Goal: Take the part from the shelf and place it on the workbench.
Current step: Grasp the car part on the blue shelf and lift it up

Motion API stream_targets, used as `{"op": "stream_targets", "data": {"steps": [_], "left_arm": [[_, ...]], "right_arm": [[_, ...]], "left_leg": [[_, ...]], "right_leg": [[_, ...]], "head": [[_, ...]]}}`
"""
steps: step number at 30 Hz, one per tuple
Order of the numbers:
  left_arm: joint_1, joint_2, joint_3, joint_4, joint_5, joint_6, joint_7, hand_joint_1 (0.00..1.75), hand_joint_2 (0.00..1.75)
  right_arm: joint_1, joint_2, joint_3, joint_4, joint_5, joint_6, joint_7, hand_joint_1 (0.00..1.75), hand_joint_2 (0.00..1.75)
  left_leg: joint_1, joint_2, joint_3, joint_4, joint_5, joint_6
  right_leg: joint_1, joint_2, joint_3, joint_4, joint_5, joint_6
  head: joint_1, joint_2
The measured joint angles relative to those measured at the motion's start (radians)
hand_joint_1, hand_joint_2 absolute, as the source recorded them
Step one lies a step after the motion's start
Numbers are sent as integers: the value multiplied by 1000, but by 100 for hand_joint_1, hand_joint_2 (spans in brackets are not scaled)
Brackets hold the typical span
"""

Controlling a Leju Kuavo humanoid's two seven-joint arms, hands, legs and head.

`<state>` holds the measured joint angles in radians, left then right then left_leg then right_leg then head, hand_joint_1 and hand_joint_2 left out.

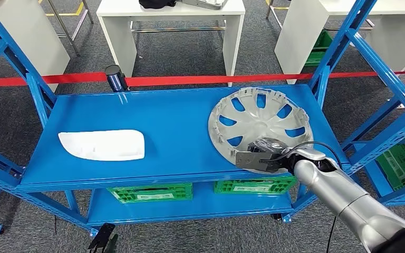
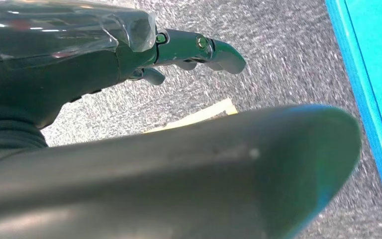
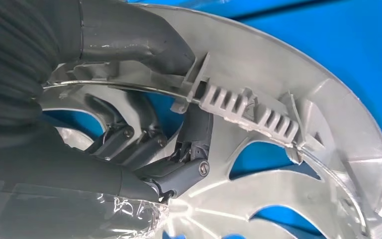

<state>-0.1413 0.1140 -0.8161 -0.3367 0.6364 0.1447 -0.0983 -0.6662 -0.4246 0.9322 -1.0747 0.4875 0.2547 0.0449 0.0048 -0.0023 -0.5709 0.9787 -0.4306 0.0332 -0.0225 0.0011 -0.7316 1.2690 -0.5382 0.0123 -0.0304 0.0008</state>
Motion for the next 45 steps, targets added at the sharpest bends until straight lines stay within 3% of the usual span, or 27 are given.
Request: {"op": "stream_targets", "data": {"steps": [1,2,4,5,7,11,13,15,16,17,18,20,21,22,25,27,29,31,32,33,35,36,38,42,43,45], "left_arm": [[1,0,2,0,0,0,0,0,0],[1,-1,3,0,0,0,0,0,0],[2,-2,5,-1,0,0,-1,0,0],[2,-2,8,-2,0,-1,-1,0,0],[2,-3,14,-2,0,-4,-4,0,0],[4,-3,21,-2,0,-6,-9,0,0],[5,-3,25,-2,0,-5,-14,0,0],[8,-3,28,-2,0,-4,-18,0,0],[10,-4,28,-2,0,-4,-19,0,0],[12,-4,28,-2,0,-4,-20,0,0],[13,-5,28,-2,0,-4,-21,0,0],[14,-4,30,-3,0,-4,-21,0,0],[14,-3,31,-3,0,-4,-22,0,0],[14,-2,32,-3,0,-4,-22,0,0],[20,-1,33,-2,1,-2,-30,0,0],[24,-1,33,-3,-1,4,-48,0,87],[27,-3,33,-3,-5,11,-72,0,175],[34,-4,32,-3,-6,15,-89,0,175],[38,-5,32,-3,-7,18,-94,0,175],[40,-6,32,-3,-7,19,-99,0,175],[42,-9,31,-3,-7,21,-105,0,175],[42,-10,31,-3,-7,21,-107,0,175],[44,-11,31,-3,-6,18,-109,0,175],[51,-12,30,-2,-1,18,-112,0,175],[51,-12,30,-2,1,17,-113,0,175],[51,-11,29,-2,1,11,-115,0,175]], "right_arm": [[5,-1,-4,0,2,-1,0,175,175],[7,-1,-9,0,3,-1,0,175,175],[7,-1,-17,-5,4,-2,0,175,175],[6,0,-22,-9,3,-3,-1,175,175],[5,4,-34,-18,-2,-6,-2,175,175],[-1,12,-60,-38,-18,-16,-4,175,175],[-7,15,-80,-55,-30,-31,-5,175,175],[-11,17,-104,-72,-42,-48,-8,175,175],[-13,18,-114,-78,-45,-53,-9,175,175],[-15,19,-122,-84,-47,-56,-10,175,175],[-16,20,-129,-90,-48,-56,-10,175,175],[-20,22,-141,-100,-49,-58,-12,175,175],[-24,22,-146,-105,-52,-60,-14,175,175],[-26,22,-152,-108,-57,-66,-17,175,175],[-29,23,-175,-128,-99,-100,-35,175,175],[-31,23,-212,-166,-144,-130,-54,175,175],[-33,23,-263,-217,-179,-161,-70,175,175],[-31,23,-304,-261,-193,-183,-78,175,175],[-28,24,-321,-283,-199,-190,-83,175,175],[-23,24,-338,-306,-207,-195,-90,175,175],[-12,28,-380,-360,-232,-200,-112,175,175],[-8,33,-402,-387,-246,-200,-125,175,175],[-3,41,-444,-432,-266,-200,-142,175,175],[9,59,-497,-489,-340,-168,-181,175,175],[12,67,-511,-505,-379,-143,-196,175,175],[22,84,-541,-538,-477,-79,-222,175,175]], "left_leg": [[-1,-1,0,0,0,1],[-2,-1,0,1,0,0],[-2,-3,0,5,-3,-3],[-4,-4,-2,10,-6,-8],[-8,-5,-7,18,-11,-16],[-3,-4,-21,39,-28,-34],[1,-3,-65,129,-79,-45],[4,-3,-134,270,-137,-52],[5,-3,-159,316,-146,-53],[6,-3,-166,323,-135,-52],[6,-3,-152,287,-106,-49],[2,-3,-87,142,-33,-37],[-1,-3,-58,79,-11,-30],[-4,-2,-39,41,-2,-25],[-8,0,-31,20,1,-15],[-5,0,-26,7,9,-4],[-4,0,-25,1,14,3],[-4,-1,-25,2,13,4],[-4,-2,-25,3,12,4],[-3,-3,-25,4,11,3],[-1,-7,-28,16,5,-6],[-2,-9,-34,27,-1,-13],[-6,-11,-47,43,-8,-23],[1,-9,-63,72,-28,-37],[3,-7,-81,110,-50,-43],[6,-4,-142,236,-107,-51]], "right_leg": [[0,0,-16,31,-5,4],[-1,0,-13,21,5,10],[-2,-1,48,-107,58,25],[-2,-1,84,-179,83,27],[0,-1,123,-259,108,19],[0,-1,124,-263,110,-6],[-3,-1,125,-264,110,-13],[-1,-1,124,-264,109,-16],[0,-1,125,-263,109,-16],[1,0,125,-263,108,-16],[2,0,126,-263,108,-16],[5,2,127,-264,108,-16],[7,2,126,-264,108,-15],[8,3,124,-264,109,-14],[7,2,117,-264,111,-3],[7,2,96,-225,86,-2],[7,2,43,-107,32,-10],[6,2,-11,12,-6,-9],[3,1,-18,28,-5,-2],[0,1,-8,4,11,8],[-9,-1,50,-124,63,31],[-11,-1,78,-182,81,34],[-11,2,101,-232,90,26],[-11,3,105,-233,90,1],[-12,3,107,-234,90,-3],[-11,3,109,-234,88,-9]], "head": [[0,0],[0,0],[0,0],[1,0],[1,0],[0,0],[-2,0],[-2,0],[-2,0],[-2,0],[-2,0],[-2,0],[-2,0],[-2,0],[-2,0],[0,0],[1,0],[1,0],[1,0],[1,0],[2,0],[3,0],[3,0],[2,0],[1,0],[-1,0]]}}
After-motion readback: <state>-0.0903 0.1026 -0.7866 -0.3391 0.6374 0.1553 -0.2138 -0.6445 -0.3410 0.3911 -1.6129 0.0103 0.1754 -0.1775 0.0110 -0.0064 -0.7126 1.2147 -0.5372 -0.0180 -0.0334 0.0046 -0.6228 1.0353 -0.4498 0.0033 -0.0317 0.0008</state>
